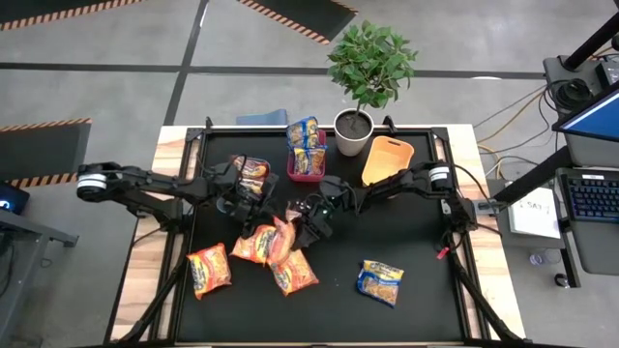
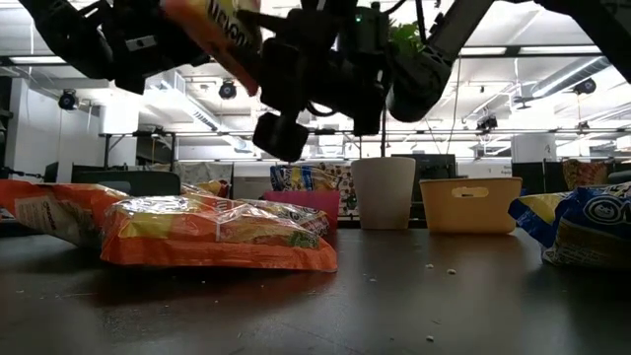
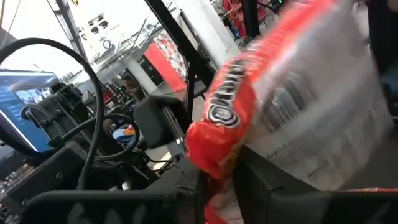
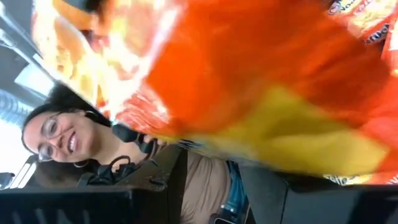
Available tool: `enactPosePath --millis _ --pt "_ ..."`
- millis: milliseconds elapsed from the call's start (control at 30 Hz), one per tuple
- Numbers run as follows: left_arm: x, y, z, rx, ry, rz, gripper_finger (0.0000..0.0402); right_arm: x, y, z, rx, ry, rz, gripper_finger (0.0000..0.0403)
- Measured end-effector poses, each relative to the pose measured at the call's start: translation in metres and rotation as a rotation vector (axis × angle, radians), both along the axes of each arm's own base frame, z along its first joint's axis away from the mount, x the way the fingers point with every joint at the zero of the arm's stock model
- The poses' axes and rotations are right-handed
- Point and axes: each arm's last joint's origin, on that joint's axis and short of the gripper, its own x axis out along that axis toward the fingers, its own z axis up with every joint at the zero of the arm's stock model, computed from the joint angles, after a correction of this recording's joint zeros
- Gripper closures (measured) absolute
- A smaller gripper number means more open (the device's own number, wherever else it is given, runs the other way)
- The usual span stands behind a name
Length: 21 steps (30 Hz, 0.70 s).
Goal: Sort Maruchan noodles
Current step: Put the orange noodle pack into the yellow bin
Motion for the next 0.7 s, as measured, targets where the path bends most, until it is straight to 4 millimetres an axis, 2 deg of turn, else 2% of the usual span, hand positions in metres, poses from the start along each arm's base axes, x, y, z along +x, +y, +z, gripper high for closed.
enactPosePath --millis 233,400,533,700 --pt "-0.008 0.004 0.003 -0.006 0.055 0.064 0.0276 0.0 -0.009 -0.008 -0.008 0.07 -0.022 0.0277" --pt "-0.019 0.013 0.001 0.033 0.18 0.313 0.0228 -0.001 -0.019 -0.018 -0.028 0.152 -0.046 0.0282" --pt "-0.031 0.016 -0.003 0.103 0.274 0.432 0.0211 -0.003 -0.027 -0.028 -0.051 0.235 -0.079 0.0281" --pt "-0.045 0.017 0.001 0.082 0.344 0.556 0.021 -0.007 -0.037 -0.039 -0.078 0.335 -0.134 0.0284"
